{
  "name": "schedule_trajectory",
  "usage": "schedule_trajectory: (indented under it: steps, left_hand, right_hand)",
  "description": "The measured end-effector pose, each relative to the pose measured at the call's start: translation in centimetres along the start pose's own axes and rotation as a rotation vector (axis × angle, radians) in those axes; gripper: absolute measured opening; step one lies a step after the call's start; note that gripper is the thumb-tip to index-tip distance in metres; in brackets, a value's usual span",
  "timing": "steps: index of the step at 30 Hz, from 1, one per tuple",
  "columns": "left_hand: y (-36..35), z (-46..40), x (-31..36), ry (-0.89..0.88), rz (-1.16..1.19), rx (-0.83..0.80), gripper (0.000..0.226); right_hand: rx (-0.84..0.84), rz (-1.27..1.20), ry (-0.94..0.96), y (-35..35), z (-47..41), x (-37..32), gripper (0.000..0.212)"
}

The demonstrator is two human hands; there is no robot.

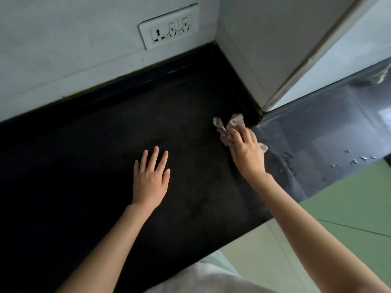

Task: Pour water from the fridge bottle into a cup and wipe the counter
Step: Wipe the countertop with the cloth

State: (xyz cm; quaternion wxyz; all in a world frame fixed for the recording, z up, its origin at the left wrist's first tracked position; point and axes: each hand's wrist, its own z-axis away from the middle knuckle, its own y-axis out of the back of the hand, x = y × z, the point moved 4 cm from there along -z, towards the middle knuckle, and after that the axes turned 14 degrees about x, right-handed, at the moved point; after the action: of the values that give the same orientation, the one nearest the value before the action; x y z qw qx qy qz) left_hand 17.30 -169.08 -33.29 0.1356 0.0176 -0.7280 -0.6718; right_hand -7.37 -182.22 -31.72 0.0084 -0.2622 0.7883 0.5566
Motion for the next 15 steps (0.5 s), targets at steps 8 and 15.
schedule_trajectory:
  steps: [8, 15]
  left_hand:
    - [0.3, -0.2, -0.1, -0.014, -0.019, -0.037, 0.054]
    - [0.5, -0.1, -0.1, -0.022, -0.025, -0.027, 0.053]
  right_hand:
    - [-0.033, 0.038, -0.05, -1.6, -5.5, -0.1, 0.048]
    - [0.151, 0.086, -0.284, 5.9, 8.1, 4.1, 0.05]
